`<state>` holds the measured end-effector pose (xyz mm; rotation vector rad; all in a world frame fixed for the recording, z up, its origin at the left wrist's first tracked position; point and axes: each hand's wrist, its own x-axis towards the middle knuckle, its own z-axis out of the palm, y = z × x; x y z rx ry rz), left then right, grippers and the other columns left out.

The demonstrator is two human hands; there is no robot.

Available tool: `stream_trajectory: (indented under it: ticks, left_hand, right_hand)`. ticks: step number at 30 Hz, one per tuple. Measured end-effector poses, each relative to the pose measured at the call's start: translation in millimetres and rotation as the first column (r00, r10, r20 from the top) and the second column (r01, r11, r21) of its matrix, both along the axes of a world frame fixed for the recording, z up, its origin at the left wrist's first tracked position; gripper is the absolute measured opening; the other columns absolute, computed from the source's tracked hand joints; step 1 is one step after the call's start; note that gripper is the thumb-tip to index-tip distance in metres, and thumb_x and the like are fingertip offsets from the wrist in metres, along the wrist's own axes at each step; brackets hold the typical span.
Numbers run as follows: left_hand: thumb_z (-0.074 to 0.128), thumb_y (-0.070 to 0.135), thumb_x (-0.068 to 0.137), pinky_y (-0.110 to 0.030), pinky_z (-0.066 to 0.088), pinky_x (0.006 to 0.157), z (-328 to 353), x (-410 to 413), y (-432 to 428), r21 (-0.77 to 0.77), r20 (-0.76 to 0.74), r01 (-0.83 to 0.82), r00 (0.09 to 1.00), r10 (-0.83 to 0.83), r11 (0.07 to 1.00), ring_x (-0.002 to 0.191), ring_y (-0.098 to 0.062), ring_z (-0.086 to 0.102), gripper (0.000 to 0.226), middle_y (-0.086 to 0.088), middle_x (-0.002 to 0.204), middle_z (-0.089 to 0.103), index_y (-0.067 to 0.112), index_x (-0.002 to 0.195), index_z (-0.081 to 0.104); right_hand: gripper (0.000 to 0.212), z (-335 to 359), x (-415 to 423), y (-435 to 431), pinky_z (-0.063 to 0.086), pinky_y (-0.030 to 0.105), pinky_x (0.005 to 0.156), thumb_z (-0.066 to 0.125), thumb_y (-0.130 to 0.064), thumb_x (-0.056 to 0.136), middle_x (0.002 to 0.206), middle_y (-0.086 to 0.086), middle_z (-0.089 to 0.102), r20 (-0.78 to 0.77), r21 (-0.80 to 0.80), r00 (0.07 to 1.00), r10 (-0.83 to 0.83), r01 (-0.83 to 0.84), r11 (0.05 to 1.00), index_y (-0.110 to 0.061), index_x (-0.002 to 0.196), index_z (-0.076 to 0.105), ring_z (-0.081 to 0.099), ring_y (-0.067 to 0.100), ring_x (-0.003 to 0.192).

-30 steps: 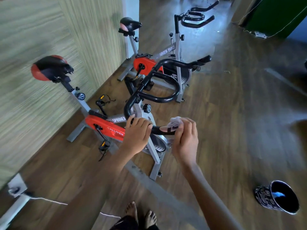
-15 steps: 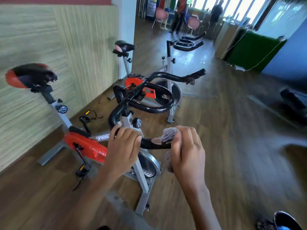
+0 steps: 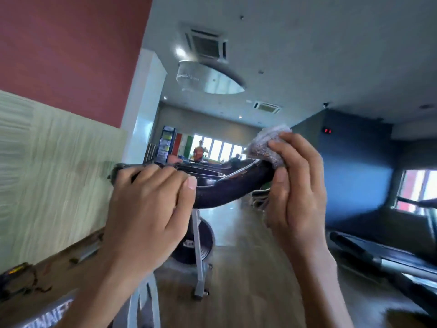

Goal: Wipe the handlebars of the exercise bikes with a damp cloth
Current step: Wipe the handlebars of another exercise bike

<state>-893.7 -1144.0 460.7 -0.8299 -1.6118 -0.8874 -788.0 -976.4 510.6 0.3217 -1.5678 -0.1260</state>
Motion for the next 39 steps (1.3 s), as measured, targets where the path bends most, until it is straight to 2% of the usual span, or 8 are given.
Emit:
stream_trajectory:
  ticks: [6,13,18,23,27,32,36,39]
  left_hand:
    - [0.028,0.03,0.101,-0.034,0.031,0.076,-4,-7,-1,0.029,-0.116,0.003,0.993,0.0,1.0,0.068,-0.016,0.046,0.037,0.015,0.071,0.047,0.025,0.075,0.053]
    - [0.029,0.03,0.1,-0.036,0.031,0.074,-3,-16,-4,0.031,-0.192,0.049,0.981,-0.042,0.998,0.07,-0.021,0.055,0.038,0.01,0.072,0.055,0.023,0.078,0.059]
    - [0.028,0.03,0.101,-0.039,0.035,0.073,-5,-19,-1,0.059,-0.214,0.094,0.974,-0.079,0.994,0.069,-0.023,0.052,0.04,0.008,0.072,0.054,0.021,0.079,0.059]
    - [0.03,0.028,0.1,-0.04,0.036,0.074,-5,-21,-1,0.06,-0.215,0.09,0.974,-0.075,0.994,0.07,-0.025,0.051,0.036,0.005,0.071,0.052,0.019,0.077,0.057]
    - [0.03,0.028,0.1,-0.039,0.034,0.074,-6,-21,-1,0.054,-0.211,0.112,0.973,-0.098,0.992,0.068,-0.024,0.049,0.037,0.005,0.071,0.051,0.019,0.077,0.058]
    - [0.031,0.029,0.099,-0.04,0.037,0.075,-7,-20,-2,0.04,-0.195,0.13,0.973,-0.119,0.991,0.069,-0.024,0.049,0.037,0.005,0.073,0.053,0.018,0.08,0.06]
    - [0.03,0.03,0.099,-0.041,0.039,0.08,-9,-19,-4,0.002,-0.146,0.147,0.978,-0.146,0.989,0.074,-0.023,0.053,0.038,0.006,0.078,0.057,0.018,0.086,0.063]
    - [0.03,0.029,0.098,-0.04,0.037,0.081,-9,-17,-6,-0.003,-0.126,0.154,0.98,-0.153,0.988,0.075,-0.024,0.053,0.037,0.006,0.079,0.058,0.018,0.087,0.063]
  right_hand:
    - [0.029,-12,-1,-11,0.035,0.036,0.11,0.036,-0.017,0.103,0.132,0.018,0.045,-0.368,0.111,0.899,-0.238,0.296,0.949,-0.004,0.125,0.05,0.05,0.04,0.116]
    - [0.03,2,0,-45,0.039,0.043,0.106,0.039,-0.023,0.101,0.094,0.003,0.065,-0.125,0.413,0.757,-0.642,0.628,0.66,-0.014,0.097,0.067,0.06,0.031,0.09]
    - [0.039,21,12,-42,0.041,0.041,0.099,0.033,-0.027,0.103,0.085,0.001,0.063,-0.122,0.285,0.77,-0.626,0.632,0.721,-0.015,0.086,0.066,0.057,0.032,0.083]
    - [0.03,-3,1,-44,0.041,0.043,0.101,0.04,-0.02,0.099,0.098,0.006,0.065,-0.126,0.436,0.791,-0.599,0.586,0.683,-0.012,0.102,0.069,0.059,0.032,0.093]
    - [0.032,1,3,-43,0.037,0.043,0.106,0.038,-0.022,0.099,0.105,0.004,0.066,-0.142,0.313,0.768,-0.625,0.634,0.707,-0.015,0.104,0.069,0.058,0.032,0.105]
    - [0.033,5,6,-43,0.038,0.04,0.099,0.038,-0.024,0.101,0.1,0.001,0.067,-0.124,0.45,0.751,-0.648,0.625,0.638,-0.019,0.104,0.07,0.059,0.03,0.097]
    - [0.038,18,10,-38,0.036,0.037,0.095,0.034,-0.024,0.101,0.092,0.001,0.066,-0.145,0.286,0.76,-0.634,0.646,0.708,-0.015,0.09,0.069,0.059,0.031,0.093]
    - [0.032,0,0,-41,0.036,0.039,0.1,0.038,-0.021,0.099,0.096,0.005,0.066,-0.147,0.386,0.788,-0.598,0.602,0.699,-0.012,0.098,0.069,0.058,0.033,0.095]
